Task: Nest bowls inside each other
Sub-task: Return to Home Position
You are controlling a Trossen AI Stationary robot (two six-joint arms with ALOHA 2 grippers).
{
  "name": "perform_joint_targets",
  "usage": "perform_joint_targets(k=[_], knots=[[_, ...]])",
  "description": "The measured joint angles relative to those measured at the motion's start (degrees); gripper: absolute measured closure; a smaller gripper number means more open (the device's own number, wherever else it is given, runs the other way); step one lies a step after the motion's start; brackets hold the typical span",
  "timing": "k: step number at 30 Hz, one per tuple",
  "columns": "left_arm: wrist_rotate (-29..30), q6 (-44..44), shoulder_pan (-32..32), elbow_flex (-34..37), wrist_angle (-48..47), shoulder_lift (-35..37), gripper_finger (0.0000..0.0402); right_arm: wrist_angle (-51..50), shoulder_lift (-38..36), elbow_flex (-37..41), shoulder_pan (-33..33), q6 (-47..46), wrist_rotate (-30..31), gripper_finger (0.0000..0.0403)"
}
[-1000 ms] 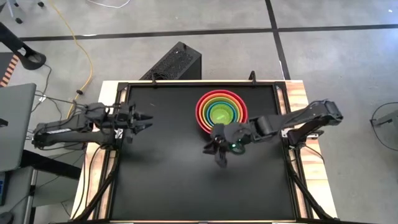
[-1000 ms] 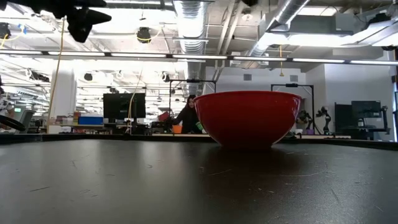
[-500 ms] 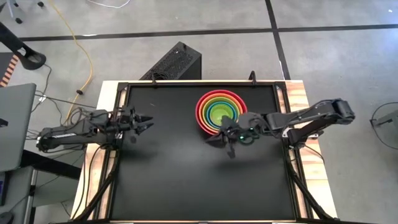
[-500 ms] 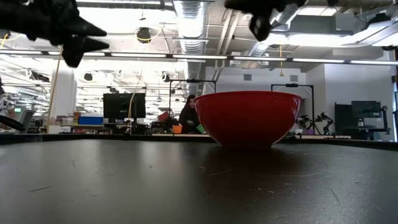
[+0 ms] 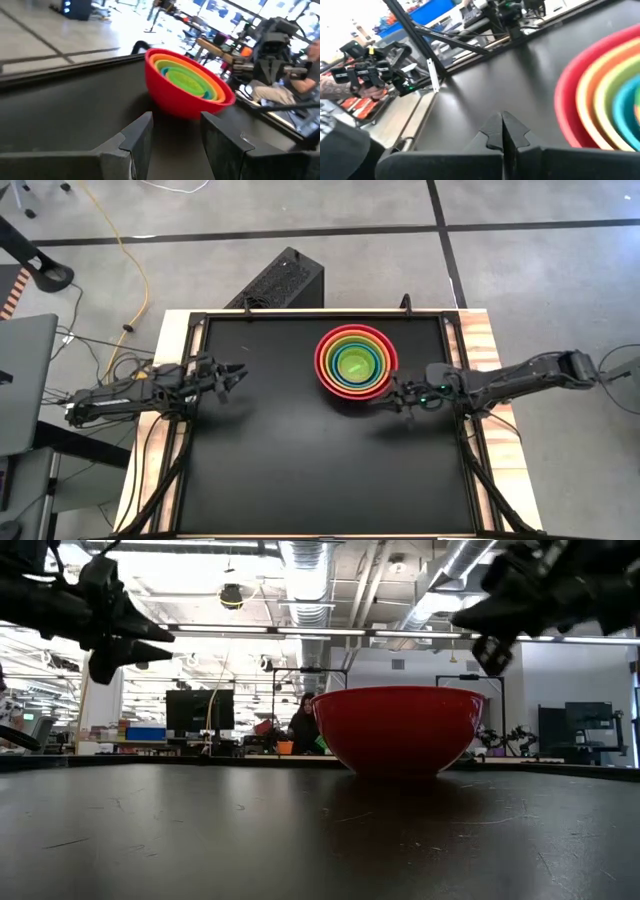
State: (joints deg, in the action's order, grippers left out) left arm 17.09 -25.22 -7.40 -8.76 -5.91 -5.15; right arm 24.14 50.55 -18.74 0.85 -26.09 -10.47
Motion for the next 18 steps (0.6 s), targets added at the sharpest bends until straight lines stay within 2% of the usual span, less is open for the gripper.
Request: perform_joint_targets(k=[5,12,18], knots=[[3.3,-2.86,0.0,0.72,-0.58,-0.04,0.0251,-0.04,-9.45,7.9,-1.83,0.01,-0.58,0.0397],[4.4,-9.24,0.0,0.72,-0.7,-0.04,0.0251,-0.66,-21.86,17.07,-4.72,0.17,-6.03,0.0397],[3.72,-12.27,0.0,0.72,-2.1,-0.07,0.0251,-8.83,-28.31,18.25,-5.57,4.66,-6.1,0.0397]])
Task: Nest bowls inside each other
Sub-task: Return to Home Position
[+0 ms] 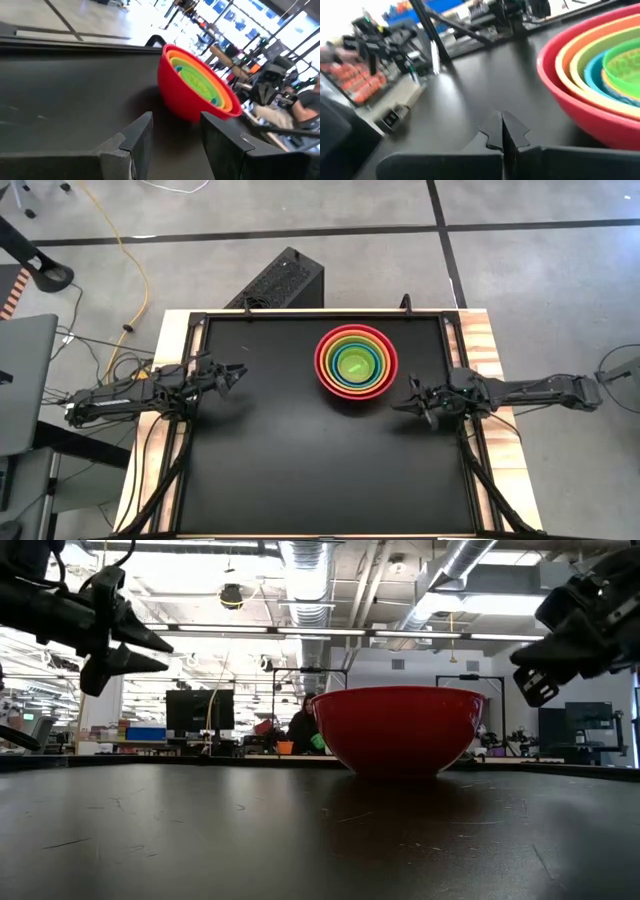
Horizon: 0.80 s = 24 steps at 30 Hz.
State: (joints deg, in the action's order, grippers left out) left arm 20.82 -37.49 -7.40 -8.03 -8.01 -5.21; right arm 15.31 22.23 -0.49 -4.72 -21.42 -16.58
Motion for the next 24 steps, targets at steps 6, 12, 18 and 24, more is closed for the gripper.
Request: perform_joint_targets(k=[6,12,18,24], knots=[[-0.03,0.33,0.0,0.0,-5.74,0.0,0.0251,-6.56,-0.93,0.02,-0.73,5.16,0.2,0.0397],[-0.05,0.33,0.0,0.0,-14.07,0.0,0.0251,-9.97,-0.91,0.02,-0.71,4.89,0.22,0.0389],[-0.11,0.4,0.0,-0.46,-17.24,-0.13,0.0251,-10.35,-0.93,0.04,-0.69,4.93,0.26,0.0376],[-0.09,0.41,0.0,-0.46,-17.32,-0.13,0.0251,-10.8,-0.93,0.04,-0.69,4.93,0.24,0.0375]])
